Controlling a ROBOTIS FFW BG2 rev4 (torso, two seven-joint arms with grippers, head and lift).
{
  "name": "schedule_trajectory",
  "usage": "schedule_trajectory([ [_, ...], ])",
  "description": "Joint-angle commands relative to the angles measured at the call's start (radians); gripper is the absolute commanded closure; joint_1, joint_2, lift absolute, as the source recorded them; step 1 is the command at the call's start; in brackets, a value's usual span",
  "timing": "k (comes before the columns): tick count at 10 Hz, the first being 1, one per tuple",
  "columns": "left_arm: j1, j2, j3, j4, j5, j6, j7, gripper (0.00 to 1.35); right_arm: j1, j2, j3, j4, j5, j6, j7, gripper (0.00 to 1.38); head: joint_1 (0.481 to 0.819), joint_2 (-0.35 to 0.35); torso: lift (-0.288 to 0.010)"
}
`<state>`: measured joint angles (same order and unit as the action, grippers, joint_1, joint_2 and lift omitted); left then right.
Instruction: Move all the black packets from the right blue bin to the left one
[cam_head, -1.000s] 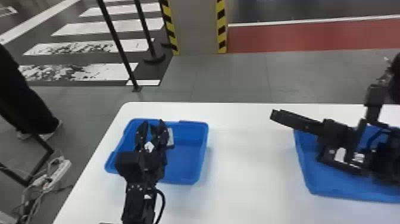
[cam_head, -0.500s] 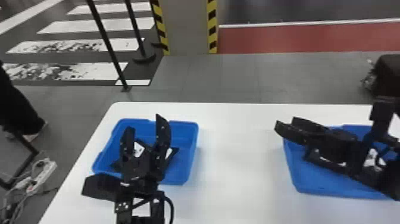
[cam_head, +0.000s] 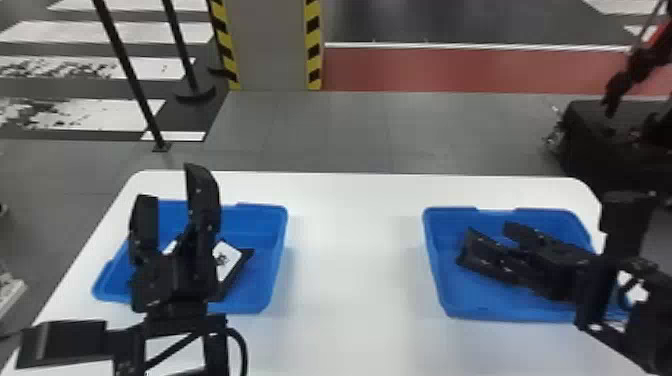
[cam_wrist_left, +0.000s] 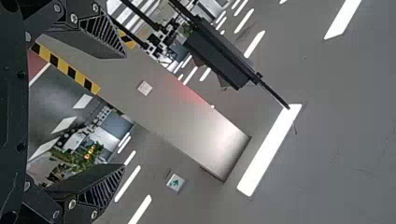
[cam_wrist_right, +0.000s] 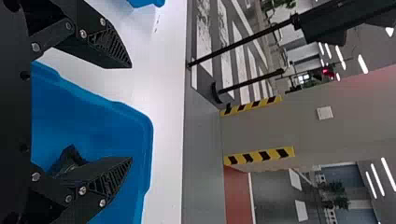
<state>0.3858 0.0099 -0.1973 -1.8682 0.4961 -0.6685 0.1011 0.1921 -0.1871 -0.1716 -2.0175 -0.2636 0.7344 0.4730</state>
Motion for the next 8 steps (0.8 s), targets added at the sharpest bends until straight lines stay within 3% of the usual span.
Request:
schedule_trajectory([
  [1, 0.009, 0.004, 0.003, -0.018, -0.01, 0.023, 0.0, 0.2, 0.046, 0.001, -0.017, -0.058, -0.002, 0.024, -0.056, 0.35, 0.695, 0.011, -0.11],
  [2, 0.017, 0.007, 0.015, -0.02, -0.039, 0.055, 0.0, 0.21, 0.063, 0.003, -0.026, -0.08, 0.004, 0.024, -0.093, 0.35, 0.695, 0.004, -0.11],
  [4, 0.056, 0.007, 0.067, -0.089, -0.116, 0.251, 0.0, 0.2, 0.075, 0.003, -0.051, -0.102, 0.06, -0.028, -0.12, 0.35, 0.695, -0.033, -0.11],
  [5, 0.063, 0.008, 0.072, -0.092, -0.119, 0.266, 0.0, 0.21, 0.078, 0.009, -0.065, -0.058, 0.052, -0.126, -0.143, 0.35, 0.695, -0.057, -0.11],
  [6, 0.071, 0.008, 0.078, -0.092, -0.128, 0.283, 0.0, 0.21, 0.07, 0.021, -0.089, -0.036, 0.066, -0.136, -0.178, 0.35, 0.695, -0.068, -0.11],
  [8, 0.071, 0.007, 0.085, -0.097, -0.156, 0.31, 0.0, 0.21, -0.023, 0.003, -0.115, 0.075, 0.121, -0.091, -0.182, 0.35, 0.695, -0.117, -0.11],
])
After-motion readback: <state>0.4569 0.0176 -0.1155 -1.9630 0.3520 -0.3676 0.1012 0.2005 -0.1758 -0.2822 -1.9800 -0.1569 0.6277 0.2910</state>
